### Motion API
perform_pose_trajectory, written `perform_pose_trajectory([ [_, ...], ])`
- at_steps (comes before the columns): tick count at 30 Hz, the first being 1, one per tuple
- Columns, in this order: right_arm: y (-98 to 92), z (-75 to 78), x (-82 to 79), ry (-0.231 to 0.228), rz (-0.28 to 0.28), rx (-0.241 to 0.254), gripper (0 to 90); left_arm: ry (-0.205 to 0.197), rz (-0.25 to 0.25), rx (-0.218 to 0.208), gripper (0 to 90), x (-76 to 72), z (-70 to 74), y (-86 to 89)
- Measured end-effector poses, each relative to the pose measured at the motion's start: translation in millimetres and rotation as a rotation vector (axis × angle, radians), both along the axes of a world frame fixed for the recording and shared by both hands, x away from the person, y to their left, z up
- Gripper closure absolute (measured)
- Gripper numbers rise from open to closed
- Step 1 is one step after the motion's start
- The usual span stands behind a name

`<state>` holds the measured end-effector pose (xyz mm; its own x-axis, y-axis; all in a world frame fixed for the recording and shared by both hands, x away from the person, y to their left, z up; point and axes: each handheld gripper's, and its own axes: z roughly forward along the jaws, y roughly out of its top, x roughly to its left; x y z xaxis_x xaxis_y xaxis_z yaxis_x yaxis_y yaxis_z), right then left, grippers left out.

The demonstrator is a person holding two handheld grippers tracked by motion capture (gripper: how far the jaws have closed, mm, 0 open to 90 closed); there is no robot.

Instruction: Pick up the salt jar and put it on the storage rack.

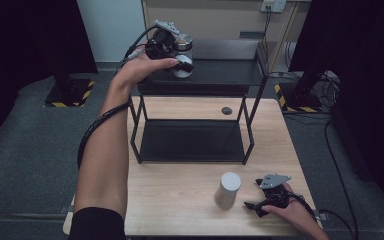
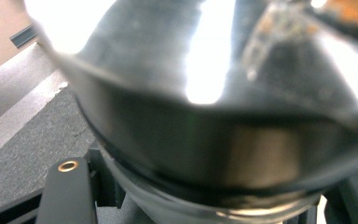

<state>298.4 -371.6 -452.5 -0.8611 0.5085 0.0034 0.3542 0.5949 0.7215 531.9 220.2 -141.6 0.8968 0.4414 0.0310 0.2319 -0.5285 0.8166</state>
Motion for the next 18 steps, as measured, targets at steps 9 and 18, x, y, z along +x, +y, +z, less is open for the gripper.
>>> perform_pose_trajectory([
  [9,0.0,-0.1,0.0,-0.001,0.000,0.000,1.7,-0.005,0.015,-0.001,21.4,-3.0,5.7,-2.5],
  [18,0.1,0.0,-0.1,-0.001,0.000,0.000,1.7,-0.031,0.046,0.024,5.4,-11.0,10.9,-7.9],
])
